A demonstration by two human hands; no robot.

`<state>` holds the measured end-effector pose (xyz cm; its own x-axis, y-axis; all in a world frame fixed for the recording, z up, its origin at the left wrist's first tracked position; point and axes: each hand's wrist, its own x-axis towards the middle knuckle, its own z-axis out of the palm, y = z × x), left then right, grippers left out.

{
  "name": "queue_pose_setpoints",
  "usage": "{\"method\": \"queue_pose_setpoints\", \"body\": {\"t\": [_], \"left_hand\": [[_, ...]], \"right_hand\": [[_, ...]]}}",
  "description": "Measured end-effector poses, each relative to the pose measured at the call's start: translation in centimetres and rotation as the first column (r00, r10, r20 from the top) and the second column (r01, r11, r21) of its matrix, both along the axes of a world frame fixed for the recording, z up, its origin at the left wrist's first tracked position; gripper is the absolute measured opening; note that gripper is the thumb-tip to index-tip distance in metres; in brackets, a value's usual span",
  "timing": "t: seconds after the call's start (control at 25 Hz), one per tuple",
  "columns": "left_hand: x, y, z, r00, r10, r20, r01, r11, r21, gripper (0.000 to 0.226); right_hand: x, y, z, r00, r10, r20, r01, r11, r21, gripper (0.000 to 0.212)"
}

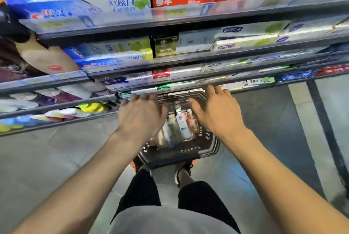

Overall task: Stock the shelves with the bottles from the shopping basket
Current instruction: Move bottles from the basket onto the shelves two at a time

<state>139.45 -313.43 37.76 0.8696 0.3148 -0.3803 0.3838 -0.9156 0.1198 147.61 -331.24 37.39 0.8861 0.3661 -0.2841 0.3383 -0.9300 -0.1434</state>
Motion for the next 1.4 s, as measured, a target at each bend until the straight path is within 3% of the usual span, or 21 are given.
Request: {"method": "queue_pose_setpoints", "body": {"t": [0.2,0.4,0.48,0.64,0.8,1.04,1.2,1.4], "left_hand": [[-0.1,-2.9,-13.4,0.969,0.235,-0.08,-0.246,0.955,-0.163,0.052],[-0.6,-3.7,-28.1,0.84,0.488,-0.236,-0.54,0.793,-0.281,0.059],[-0.7,-4.1,-33.8,0.799,0.556,-0.23,-0.602,0.734,-0.314,0.058],[-1.2,-4.1,-45.1,0.779,0.596,-0.192,-0.626,0.734,-0.262,0.067],[-1.9,-3.5,-55.8,0.747,0.622,-0.236,-0.66,0.736,-0.148,0.094],[-2.9,-3.2,-63.5,0.564,0.779,-0.273,-0.82,0.566,-0.078,0.102],[-3.7,-4.1,-66.5,0.668,0.718,-0.196,-0.729,0.685,0.022,0.092],[-4.4,-5.1,-66.8,0.673,0.731,-0.109,-0.737,0.676,-0.021,0.082]], "right_hand": [[1.6,-4.1,-12.4,0.983,-0.09,-0.159,0.088,0.996,-0.017,0.059],[0.9,-5.4,-26.4,0.948,-0.179,-0.262,0.185,0.983,-0.003,0.063],[1.2,-5.6,-32.7,0.925,-0.233,-0.298,0.246,0.969,0.004,0.068],[2.2,-6.1,-44.1,0.859,-0.377,-0.346,0.411,0.911,0.027,0.083],[3.4,-6.8,-54.1,0.824,-0.426,-0.373,0.457,0.889,-0.006,0.084],[4.0,-7.4,-62.1,0.72,-0.536,-0.441,0.555,0.826,-0.097,0.08],[3.8,-7.2,-65.1,0.678,-0.59,-0.439,0.576,0.797,-0.182,0.088],[3.9,-6.6,-66.9,0.775,-0.524,-0.353,0.401,0.84,-0.366,0.079]]}}
